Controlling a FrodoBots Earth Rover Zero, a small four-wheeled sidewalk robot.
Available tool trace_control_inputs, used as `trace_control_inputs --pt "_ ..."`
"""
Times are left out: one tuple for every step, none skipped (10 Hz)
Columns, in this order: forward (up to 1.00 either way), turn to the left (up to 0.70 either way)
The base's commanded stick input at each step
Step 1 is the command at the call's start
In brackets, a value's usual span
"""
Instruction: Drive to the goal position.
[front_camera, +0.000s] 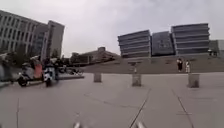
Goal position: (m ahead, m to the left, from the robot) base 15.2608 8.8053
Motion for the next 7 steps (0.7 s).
trace_control_inputs --pt "0.85 0.0" --pt "0.85 0.0" --pt "0.85 0.0" --pt "0.85 0.0" --pt "0.85 0.0" --pt "0.85 0.0" --pt "0.85 0.0"
